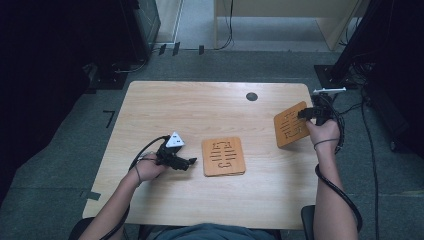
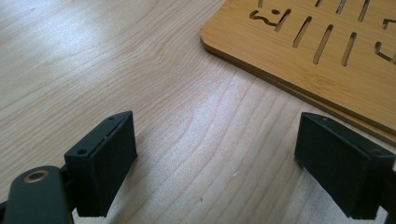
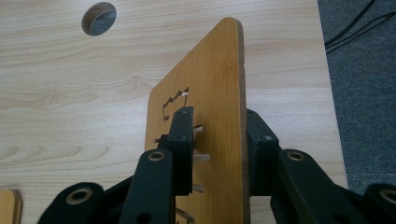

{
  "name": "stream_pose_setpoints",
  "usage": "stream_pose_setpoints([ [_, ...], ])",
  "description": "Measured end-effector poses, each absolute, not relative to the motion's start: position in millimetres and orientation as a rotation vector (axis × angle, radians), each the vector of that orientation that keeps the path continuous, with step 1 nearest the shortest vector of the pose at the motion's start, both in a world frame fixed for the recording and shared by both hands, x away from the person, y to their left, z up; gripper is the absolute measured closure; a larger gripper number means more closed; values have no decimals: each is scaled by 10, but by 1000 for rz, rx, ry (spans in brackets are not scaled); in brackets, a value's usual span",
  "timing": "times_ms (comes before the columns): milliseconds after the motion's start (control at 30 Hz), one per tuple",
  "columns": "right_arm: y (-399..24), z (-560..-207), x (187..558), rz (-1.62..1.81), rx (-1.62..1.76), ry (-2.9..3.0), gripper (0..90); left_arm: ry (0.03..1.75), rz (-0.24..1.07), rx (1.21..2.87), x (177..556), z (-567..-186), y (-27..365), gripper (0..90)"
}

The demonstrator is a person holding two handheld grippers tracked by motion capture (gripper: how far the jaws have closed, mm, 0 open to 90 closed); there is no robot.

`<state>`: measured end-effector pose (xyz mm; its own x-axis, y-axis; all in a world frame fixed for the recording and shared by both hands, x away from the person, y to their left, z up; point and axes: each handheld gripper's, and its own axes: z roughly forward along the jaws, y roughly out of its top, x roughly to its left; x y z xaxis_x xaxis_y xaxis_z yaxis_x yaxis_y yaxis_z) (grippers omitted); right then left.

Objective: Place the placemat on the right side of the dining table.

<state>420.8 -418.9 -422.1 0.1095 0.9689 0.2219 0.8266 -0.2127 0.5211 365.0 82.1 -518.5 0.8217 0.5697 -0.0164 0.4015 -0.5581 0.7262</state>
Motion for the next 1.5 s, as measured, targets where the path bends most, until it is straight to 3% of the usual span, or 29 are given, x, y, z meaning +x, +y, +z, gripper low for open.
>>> stream_pose_setpoints([
  [967,-4100,-4455,4284,631,2039,1860,483,709,284,2236,3649,-5185,819,118],
  [1500,-4120,-4563,4317,636,2060,1868,413,709,278,2235,3652,-5184,824,118],
])
